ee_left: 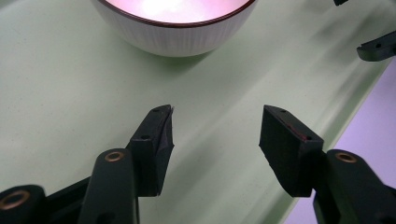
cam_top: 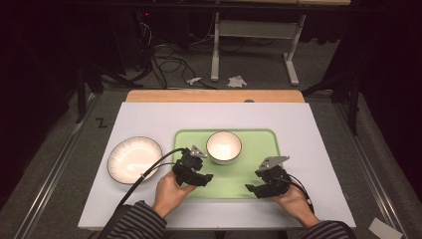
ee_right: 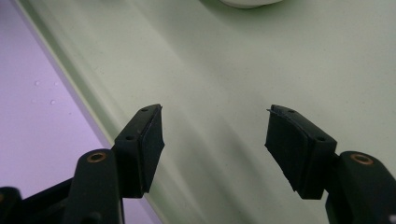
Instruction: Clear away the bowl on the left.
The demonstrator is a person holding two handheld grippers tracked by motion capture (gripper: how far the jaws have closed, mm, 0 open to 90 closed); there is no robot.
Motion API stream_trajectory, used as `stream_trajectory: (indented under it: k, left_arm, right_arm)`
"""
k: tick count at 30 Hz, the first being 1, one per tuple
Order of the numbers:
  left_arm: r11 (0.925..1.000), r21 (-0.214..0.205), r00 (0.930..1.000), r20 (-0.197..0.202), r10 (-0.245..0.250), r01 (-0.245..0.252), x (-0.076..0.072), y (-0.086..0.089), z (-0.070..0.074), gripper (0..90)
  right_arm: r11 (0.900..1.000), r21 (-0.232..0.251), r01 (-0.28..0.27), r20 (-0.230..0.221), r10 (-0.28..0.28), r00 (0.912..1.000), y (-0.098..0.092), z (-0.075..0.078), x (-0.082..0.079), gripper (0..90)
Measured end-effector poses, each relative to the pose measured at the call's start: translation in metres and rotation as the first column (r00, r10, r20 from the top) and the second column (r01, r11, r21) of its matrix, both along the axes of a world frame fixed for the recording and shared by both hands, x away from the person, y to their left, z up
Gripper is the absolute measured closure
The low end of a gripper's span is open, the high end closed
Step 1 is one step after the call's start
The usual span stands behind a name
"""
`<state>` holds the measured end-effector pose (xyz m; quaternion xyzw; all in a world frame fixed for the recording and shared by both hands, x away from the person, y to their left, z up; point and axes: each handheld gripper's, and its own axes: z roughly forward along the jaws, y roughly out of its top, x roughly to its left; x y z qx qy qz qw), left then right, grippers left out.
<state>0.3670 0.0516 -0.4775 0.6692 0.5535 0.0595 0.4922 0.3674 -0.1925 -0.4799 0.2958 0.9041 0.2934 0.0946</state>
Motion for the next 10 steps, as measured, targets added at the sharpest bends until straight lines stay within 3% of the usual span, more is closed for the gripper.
stream_trajectory:
  k: [10]
  left_arm:
    - [0.9999, -0.012, 0.9999, -0.015, 0.002, -0.003, 0.0013, 0.0007, 0.0011, 43.7]
  right_arm:
    - [1.0, 0.002, -0.001, 0.003, 0.001, 1.0, -0.001, 0.0005, 0.0004, 38.1]
